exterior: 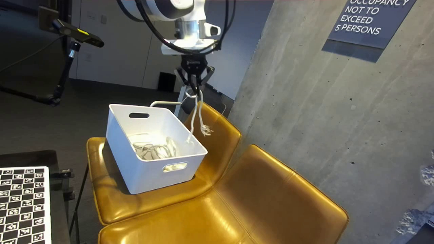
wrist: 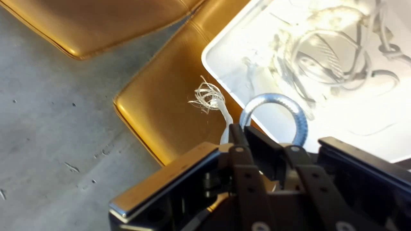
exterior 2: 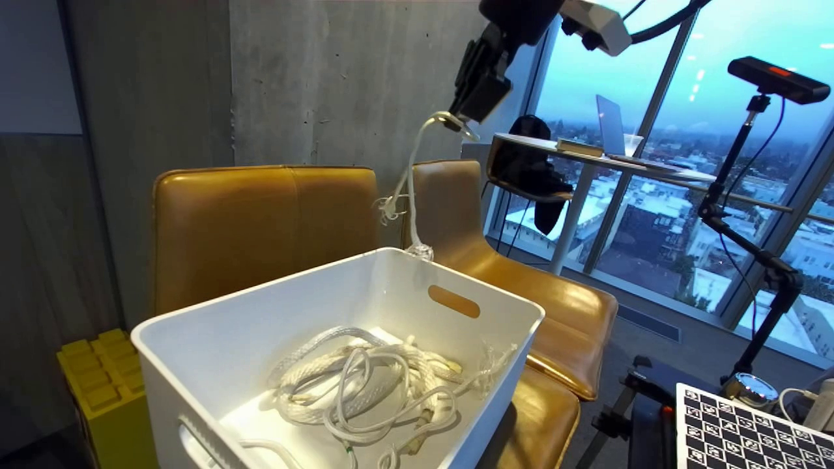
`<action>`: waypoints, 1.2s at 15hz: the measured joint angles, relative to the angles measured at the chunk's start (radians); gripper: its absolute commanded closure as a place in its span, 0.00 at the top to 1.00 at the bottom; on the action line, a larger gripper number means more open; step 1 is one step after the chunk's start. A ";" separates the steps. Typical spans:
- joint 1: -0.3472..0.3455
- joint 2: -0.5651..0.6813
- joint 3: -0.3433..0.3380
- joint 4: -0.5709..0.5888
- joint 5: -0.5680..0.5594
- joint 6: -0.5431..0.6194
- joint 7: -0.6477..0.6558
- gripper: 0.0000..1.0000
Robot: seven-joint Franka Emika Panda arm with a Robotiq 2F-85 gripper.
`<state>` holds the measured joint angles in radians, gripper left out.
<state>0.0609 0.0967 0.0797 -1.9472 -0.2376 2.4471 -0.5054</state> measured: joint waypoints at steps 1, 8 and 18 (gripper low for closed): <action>0.026 -0.012 0.017 0.000 -0.011 -0.015 0.031 0.02; 0.090 -0.019 0.060 -0.056 -0.027 -0.036 0.117 0.33; 0.057 -0.029 0.054 -0.164 0.004 -0.032 0.120 0.98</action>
<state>0.1183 0.0675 0.1338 -2.1109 -0.2338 2.4151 -0.3857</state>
